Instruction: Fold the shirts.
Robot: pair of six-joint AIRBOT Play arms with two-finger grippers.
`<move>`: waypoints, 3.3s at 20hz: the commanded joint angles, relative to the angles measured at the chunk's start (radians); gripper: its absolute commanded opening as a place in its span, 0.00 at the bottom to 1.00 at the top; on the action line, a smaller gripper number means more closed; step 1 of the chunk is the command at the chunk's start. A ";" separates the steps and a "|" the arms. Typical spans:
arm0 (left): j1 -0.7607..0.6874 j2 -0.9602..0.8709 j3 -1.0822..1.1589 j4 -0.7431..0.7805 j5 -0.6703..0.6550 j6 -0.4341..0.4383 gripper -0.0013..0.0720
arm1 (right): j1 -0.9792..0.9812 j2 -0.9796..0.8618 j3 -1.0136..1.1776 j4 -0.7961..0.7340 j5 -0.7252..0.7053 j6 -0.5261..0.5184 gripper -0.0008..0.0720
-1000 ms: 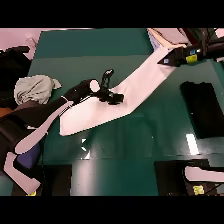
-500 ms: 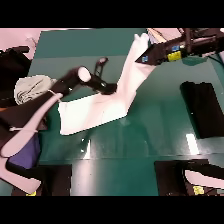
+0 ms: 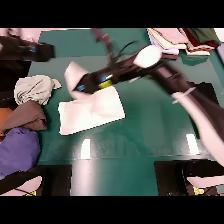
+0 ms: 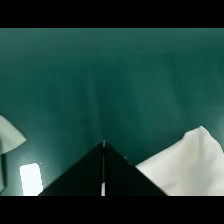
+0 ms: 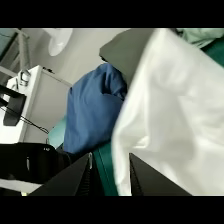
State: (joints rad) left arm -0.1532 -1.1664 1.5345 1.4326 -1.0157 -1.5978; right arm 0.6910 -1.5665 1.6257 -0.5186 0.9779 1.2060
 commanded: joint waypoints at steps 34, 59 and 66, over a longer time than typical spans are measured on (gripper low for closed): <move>-0.335 0.011 -0.087 -0.090 0.059 0.009 0.05 | -0.367 -0.278 0.083 -0.356 0.141 0.121 0.03; -0.387 0.010 -0.087 -0.110 0.105 -0.025 0.05 | -1.322 0.128 0.157 -0.460 0.238 0.219 0.03; -0.387 0.010 -0.087 -0.109 0.087 -0.024 0.05 | -1.402 0.331 -0.121 -0.673 0.268 0.210 0.03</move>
State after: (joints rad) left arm -0.5400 -1.1568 1.4471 1.3228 -0.9211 -1.6222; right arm -0.6712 -1.3098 1.6085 -1.1198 1.2289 1.4338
